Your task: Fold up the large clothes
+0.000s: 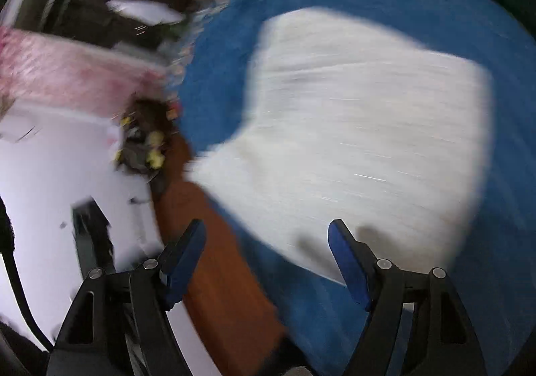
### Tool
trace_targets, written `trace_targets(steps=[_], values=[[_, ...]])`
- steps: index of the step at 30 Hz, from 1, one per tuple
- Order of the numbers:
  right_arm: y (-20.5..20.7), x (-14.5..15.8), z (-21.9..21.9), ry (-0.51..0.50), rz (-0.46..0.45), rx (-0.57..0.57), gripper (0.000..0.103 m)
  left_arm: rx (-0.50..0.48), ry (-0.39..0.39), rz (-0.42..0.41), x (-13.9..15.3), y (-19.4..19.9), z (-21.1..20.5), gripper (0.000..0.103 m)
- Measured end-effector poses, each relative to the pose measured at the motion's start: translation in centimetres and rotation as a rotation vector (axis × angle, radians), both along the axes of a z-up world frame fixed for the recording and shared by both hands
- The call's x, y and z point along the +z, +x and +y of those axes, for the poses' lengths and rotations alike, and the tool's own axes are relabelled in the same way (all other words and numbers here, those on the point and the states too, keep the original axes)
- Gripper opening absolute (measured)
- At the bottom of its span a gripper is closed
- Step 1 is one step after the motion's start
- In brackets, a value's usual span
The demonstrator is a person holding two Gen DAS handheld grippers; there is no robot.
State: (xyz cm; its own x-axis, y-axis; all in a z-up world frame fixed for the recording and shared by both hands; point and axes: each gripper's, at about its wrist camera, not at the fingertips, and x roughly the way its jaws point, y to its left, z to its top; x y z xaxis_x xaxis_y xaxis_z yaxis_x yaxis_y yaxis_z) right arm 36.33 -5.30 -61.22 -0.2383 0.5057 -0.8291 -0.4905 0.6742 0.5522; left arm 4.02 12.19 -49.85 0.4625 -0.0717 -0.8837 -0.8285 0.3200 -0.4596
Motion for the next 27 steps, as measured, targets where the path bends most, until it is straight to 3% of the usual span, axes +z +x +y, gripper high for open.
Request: trace_targets(steps=[3, 5, 7, 8, 11, 13, 18, 21, 25, 27], values=[[2.4, -2.1, -4.4, -0.104, 0.023, -0.099, 0.077, 0.040, -0.087, -0.039, -3.4, 3.4, 1.7, 0.102], [3.5, -3.4, -6.8, -0.121, 0.042, -0.164, 0.077, 0.081, -0.117, -0.060, -5.1, 4.7, 2.5, 0.098], [5.1, -4.1, -7.4, -0.131, 0.050, -0.207, 0.077, 0.094, -0.087, -0.081, -4.6, 5.5, 2.7, 0.021], [5.7, -4.5, -7.6, -0.143, 0.058, -0.230, 0.077, 0.091, -0.058, -0.076, -3.7, 5.5, 2.6, 0.015], [7.1, -4.4, -7.3, -0.146, 0.076, -0.285, 0.076, 0.085, 0.016, -0.110, -0.9, 3.5, 0.8, 0.013], [7.5, -3.8, -6.0, -0.130, 0.054, -0.281, 0.069, 0.079, 0.035, -0.072, -0.1, 1.6, -0.3, 0.013], [8.1, -3.8, -0.2, -0.136, 0.037, -0.191, 0.057, 0.161, -0.077, -0.008, -4.4, -2.8, -0.2, 0.014], [7.9, -5.7, 4.5, -0.218, -0.006, -0.093, 0.051, 0.163, -0.085, -0.015, -5.0, -3.0, 0.5, 0.020], [9.1, -10.9, 7.7, -0.333, 0.003, -0.082, 0.054, 0.103, -0.083, -0.010, -5.4, -1.8, 1.6, 0.024], [9.8, -10.7, 8.1, -0.345, 0.027, -0.067, 0.055, 0.078, -0.088, 0.005, -4.3, -1.9, 2.0, 0.027]])
